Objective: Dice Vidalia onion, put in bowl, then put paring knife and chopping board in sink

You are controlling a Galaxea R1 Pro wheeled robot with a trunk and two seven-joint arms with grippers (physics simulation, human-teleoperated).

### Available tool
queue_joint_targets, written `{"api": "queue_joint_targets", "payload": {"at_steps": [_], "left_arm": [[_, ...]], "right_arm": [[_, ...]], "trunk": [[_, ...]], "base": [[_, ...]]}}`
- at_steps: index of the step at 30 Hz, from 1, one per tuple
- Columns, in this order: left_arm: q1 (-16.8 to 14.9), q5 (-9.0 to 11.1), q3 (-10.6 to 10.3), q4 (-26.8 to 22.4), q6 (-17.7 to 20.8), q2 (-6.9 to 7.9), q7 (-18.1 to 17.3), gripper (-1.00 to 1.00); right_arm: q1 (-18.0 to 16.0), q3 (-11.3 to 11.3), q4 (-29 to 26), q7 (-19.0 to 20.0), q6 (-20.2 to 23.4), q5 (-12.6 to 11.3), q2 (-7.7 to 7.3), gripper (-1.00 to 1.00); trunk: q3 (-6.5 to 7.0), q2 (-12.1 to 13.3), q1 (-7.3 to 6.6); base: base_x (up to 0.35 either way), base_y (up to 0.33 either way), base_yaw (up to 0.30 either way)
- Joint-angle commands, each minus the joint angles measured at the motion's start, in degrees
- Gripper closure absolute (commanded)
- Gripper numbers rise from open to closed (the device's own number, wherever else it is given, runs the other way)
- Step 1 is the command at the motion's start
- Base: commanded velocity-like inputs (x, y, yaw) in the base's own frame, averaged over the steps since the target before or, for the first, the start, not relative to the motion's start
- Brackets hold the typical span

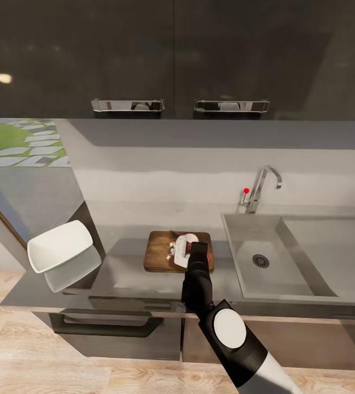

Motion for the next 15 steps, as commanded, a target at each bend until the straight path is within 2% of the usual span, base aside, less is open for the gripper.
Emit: {"api": "queue_joint_targets", "payload": {"at_steps": [1,15], "left_arm": [[0.00,0.14,-0.49,-0.13,-0.06,0.08,0.60,-1.00],[0.00,0.15,-0.49,-0.13,-0.06,0.08,0.57,-1.00]], "right_arm": [[-0.06,0.10,-0.04,0.58,0.14,0.62,0.00,1.00],[-0.06,0.18,-0.51,0.57,0.11,0.46,0.00,1.00]], "trunk": [[-0.10,-0.11,0.04],[-0.10,-0.11,0.04]], "base": [[0.000,0.000,0.000],[0.000,-0.003,0.000]]}}
